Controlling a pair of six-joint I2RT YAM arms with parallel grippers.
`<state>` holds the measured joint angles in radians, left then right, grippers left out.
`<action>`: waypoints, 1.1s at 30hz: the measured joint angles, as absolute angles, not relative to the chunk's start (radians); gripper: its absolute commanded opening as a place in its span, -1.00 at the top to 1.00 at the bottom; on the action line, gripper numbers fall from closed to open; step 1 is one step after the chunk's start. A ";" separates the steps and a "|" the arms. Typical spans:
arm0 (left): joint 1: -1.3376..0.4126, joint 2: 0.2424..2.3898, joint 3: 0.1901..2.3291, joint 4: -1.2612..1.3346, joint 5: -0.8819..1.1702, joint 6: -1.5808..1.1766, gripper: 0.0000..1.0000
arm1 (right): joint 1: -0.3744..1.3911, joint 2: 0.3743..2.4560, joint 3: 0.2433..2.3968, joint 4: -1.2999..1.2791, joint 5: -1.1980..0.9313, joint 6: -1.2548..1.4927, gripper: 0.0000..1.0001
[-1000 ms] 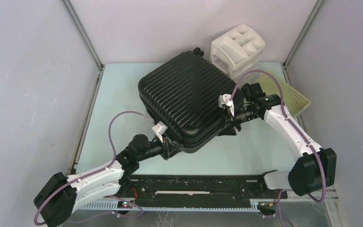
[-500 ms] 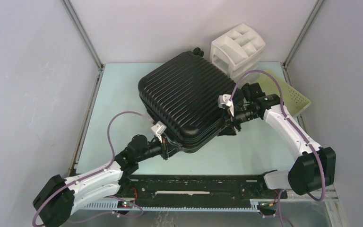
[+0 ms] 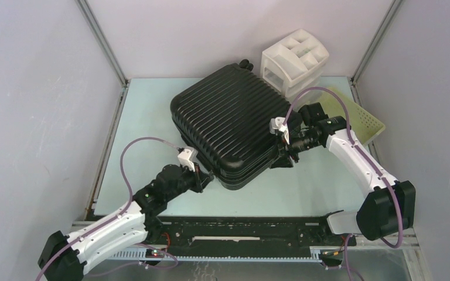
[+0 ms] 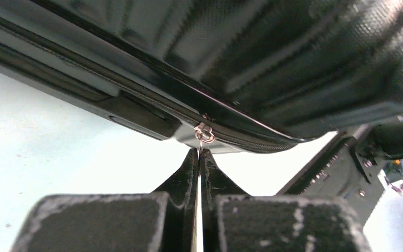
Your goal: Open, take out, and arrange the luggage
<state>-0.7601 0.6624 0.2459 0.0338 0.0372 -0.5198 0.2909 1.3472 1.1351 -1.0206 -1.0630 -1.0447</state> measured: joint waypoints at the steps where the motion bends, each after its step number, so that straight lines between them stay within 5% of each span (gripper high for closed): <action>1: -0.755 0.669 0.258 0.016 0.023 -0.517 1.00 | 0.291 1.348 1.135 -1.019 -1.057 -1.042 0.03; 33: -0.172 1.139 0.572 0.044 0.011 -0.062 1.00 | 0.283 1.349 1.135 -1.005 -1.024 -1.023 0.05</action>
<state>-0.1719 1.1389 0.5724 0.0441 0.0109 -0.0620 0.2829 1.3491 1.1351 -1.0050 -1.0245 -1.0225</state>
